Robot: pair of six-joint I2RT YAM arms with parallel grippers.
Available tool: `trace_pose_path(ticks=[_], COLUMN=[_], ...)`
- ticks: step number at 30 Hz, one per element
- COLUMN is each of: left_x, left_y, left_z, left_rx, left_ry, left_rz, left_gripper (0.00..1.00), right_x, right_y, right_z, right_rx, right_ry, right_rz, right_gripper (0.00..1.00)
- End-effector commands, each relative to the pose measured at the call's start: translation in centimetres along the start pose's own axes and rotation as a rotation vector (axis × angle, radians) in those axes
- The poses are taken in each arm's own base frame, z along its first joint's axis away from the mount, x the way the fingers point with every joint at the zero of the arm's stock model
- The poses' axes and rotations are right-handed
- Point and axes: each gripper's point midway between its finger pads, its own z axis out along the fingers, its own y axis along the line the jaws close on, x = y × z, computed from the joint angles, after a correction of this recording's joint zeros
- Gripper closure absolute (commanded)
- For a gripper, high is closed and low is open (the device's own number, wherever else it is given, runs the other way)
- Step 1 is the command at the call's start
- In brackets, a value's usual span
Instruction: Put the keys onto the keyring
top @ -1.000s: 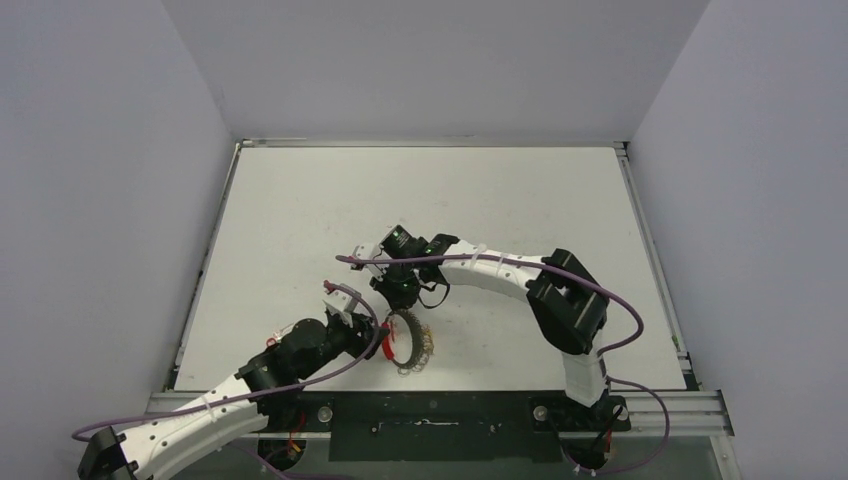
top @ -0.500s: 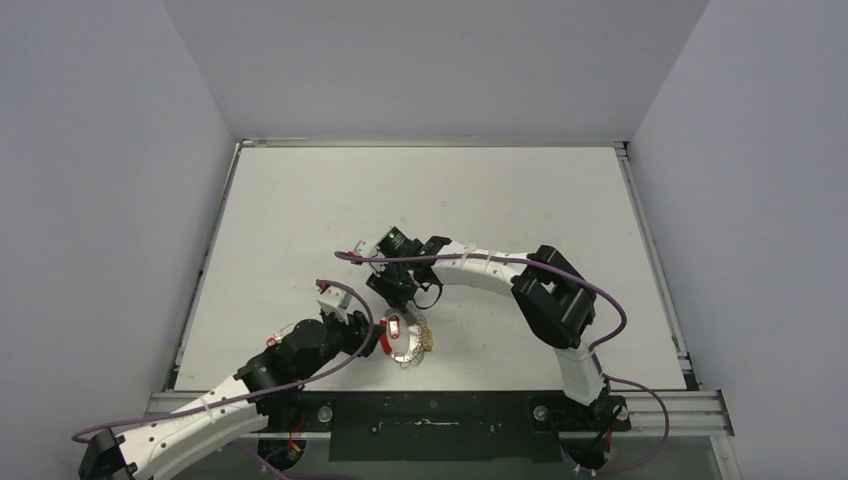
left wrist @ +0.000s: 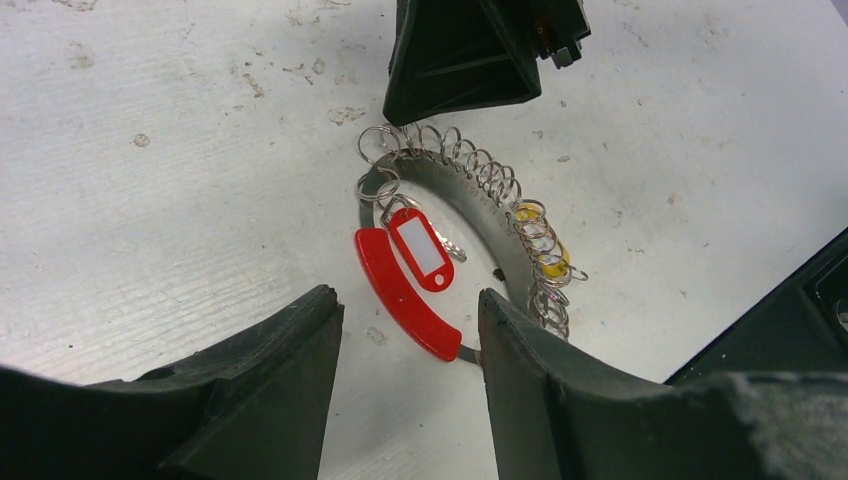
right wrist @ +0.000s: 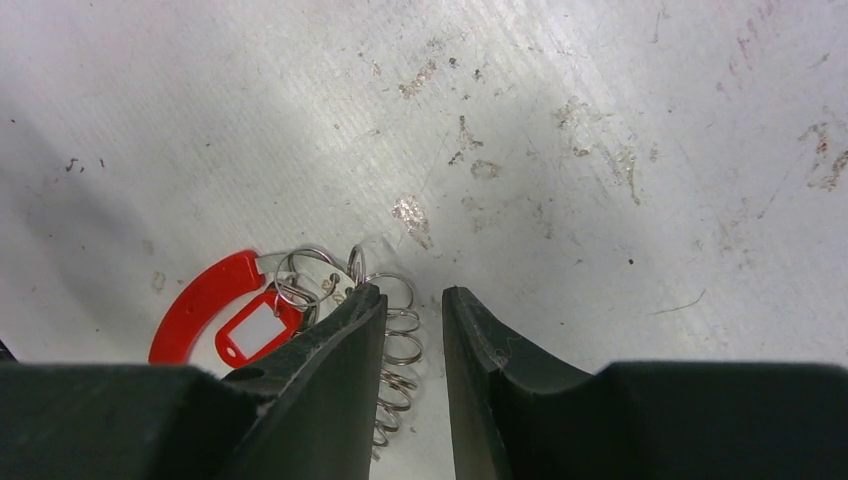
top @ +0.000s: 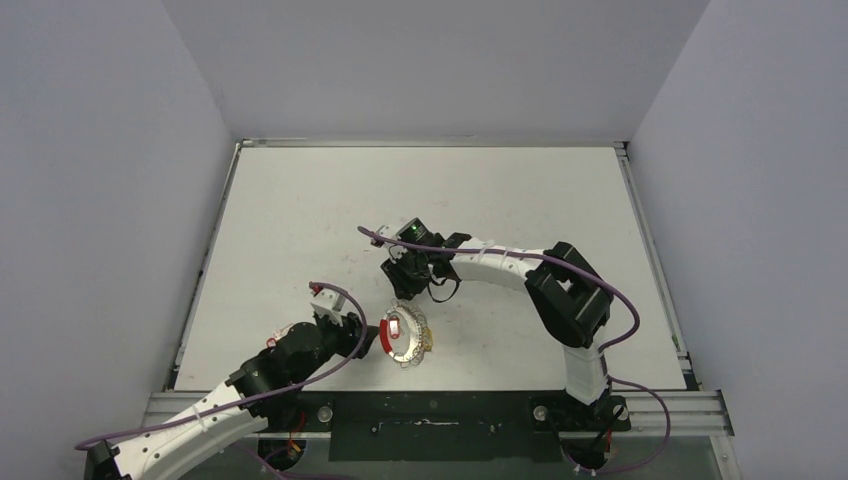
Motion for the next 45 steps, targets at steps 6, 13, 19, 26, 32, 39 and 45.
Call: trace_pose_path(ticks=[6, 13, 19, 26, 32, 39, 45], left_x=[-2.4, -2.3, -2.6, -2.8, -3.1, -3.3, -3.6], left_y=[-0.8, -0.8, -0.8, -0.8, -0.8, -0.8, -1.0], left_z=[-0.4, -0.3, -0.4, -0.4, -0.5, -0.5, -0.7], left_rx=[0.005, 0.003, 0.001, -0.001, -0.002, -0.003, 0.009], left_ry=[-0.045, -0.04, -0.046, -0.05, -0.056, -0.061, -0.07], left_rz=[0.008, 0.008, 0.014, 0.023, 0.027, 0.037, 0.062], left_gripper=[0.5, 0.5, 0.5, 0.5, 0.5, 0.5, 0.5], right_x=[-2.9, -2.5, -1.3, -1.0, -0.5, -0.9, -1.9], right_y=[2.3, 2.5, 2.1, 2.4, 2.3, 2.6, 3.5], right_z=[-0.9, -0.7, 0.0, 0.3, 0.8, 0.4, -2.4], right_rx=[-0.091, -0.085, -0.056, -0.064, -0.067, -0.082, -0.104], right_ry=[-0.111, -0.095, -0.049, -0.03, -0.001, -0.008, -0.05], right_rz=[0.05, 0.043, 0.042, 0.037, 0.043, 0.036, -0.067], right_gripper=[0.74, 0.74, 0.74, 0.75, 0.76, 1.0, 1.0])
